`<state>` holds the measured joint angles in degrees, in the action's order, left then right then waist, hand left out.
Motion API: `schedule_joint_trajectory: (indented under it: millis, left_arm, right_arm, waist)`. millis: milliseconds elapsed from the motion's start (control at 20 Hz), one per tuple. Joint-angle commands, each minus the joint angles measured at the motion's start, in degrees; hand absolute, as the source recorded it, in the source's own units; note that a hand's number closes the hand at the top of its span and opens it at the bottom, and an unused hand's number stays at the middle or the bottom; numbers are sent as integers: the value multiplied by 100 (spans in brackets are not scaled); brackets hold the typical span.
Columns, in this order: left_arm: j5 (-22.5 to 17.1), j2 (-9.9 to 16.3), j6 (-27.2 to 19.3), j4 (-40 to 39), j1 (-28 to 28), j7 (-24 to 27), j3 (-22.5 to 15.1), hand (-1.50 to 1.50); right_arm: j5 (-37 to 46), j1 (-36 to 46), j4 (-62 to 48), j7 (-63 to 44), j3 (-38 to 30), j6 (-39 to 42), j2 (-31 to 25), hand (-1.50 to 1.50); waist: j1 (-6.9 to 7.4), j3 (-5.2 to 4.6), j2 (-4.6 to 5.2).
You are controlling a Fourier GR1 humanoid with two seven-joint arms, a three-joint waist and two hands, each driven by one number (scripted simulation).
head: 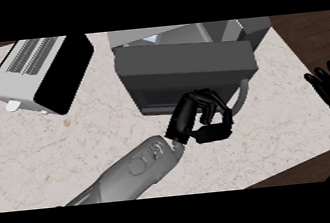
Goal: Pick up the milk, place it into the microwave and close the microwave
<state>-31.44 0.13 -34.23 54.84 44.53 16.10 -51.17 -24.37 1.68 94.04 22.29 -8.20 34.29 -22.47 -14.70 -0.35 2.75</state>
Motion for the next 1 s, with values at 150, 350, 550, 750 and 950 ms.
schedule_joint_trajectory:
  millis: [150,350,550,750,950]
  left_arm:
    - [-800,-13,-109,-215,477,407,719,150]
    - [-1093,-13,-76,-486,679,648,965,150]
    - [-1311,-13,-31,-748,839,822,987,150]
    - [-1478,-13,42,-892,871,1042,986,150]
    - [-1616,-13,54,-1035,918,1204,1018,150]
  right_arm:
    - [-384,105,158,-287,29,110,-101,-150]
    - [-510,173,253,-389,39,120,-144,-150]
    - [-690,213,291,-567,25,171,-269,-150]
    - [-808,386,328,-644,-58,158,-385,-150]
    - [-943,422,375,-736,-82,200,-479,-150]
  waist:
    - [-218,-25,114]
    - [-287,-18,149]
    - [-425,-8,162]
    - [-446,-3,203]
    - [-475,4,222]
